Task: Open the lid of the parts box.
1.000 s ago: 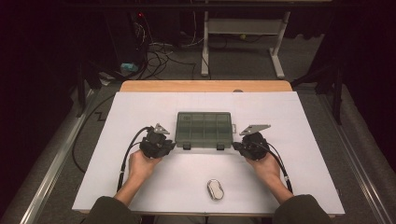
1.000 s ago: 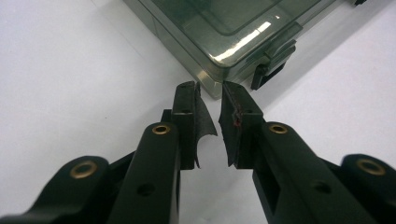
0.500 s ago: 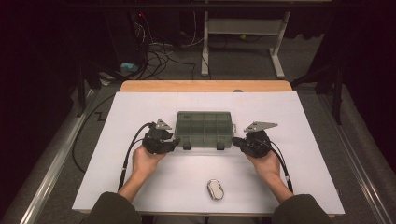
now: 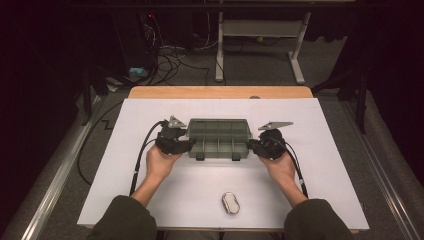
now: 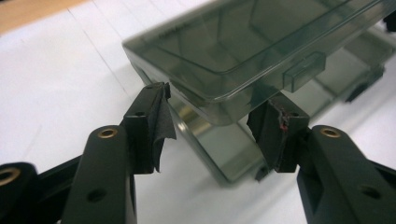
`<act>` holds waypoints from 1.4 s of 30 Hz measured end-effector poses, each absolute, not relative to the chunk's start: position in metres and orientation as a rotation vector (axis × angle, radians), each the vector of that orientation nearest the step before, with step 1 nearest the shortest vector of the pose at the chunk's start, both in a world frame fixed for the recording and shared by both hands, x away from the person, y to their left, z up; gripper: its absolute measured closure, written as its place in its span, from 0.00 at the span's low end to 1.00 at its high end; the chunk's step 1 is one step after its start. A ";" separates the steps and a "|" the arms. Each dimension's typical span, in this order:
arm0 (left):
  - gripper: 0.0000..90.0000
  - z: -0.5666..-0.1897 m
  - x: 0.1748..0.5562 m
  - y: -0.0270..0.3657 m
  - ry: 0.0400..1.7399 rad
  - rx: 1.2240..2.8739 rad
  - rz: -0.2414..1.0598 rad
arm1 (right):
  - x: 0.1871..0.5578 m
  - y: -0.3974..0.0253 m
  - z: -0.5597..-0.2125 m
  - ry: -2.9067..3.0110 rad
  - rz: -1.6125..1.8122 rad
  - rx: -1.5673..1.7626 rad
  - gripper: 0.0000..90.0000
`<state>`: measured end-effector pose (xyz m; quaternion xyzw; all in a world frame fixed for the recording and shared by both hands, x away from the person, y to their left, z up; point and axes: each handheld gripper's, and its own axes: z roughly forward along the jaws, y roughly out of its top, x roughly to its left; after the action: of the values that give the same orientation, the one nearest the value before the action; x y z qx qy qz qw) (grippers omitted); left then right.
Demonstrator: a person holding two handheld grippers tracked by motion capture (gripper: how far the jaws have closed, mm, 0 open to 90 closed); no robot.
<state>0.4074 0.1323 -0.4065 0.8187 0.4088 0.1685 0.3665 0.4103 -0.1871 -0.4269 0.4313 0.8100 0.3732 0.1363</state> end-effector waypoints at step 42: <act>0.74 -0.405 0.486 0.133 1.205 2.003 0.365 | 0.448 -0.172 -0.426 2.340 0.887 1.420 0.83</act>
<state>0.4860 0.1332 -0.4049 0.7838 0.4716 0.1426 0.3780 0.4480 -0.1715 -0.4260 0.4894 0.8061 0.3055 0.1318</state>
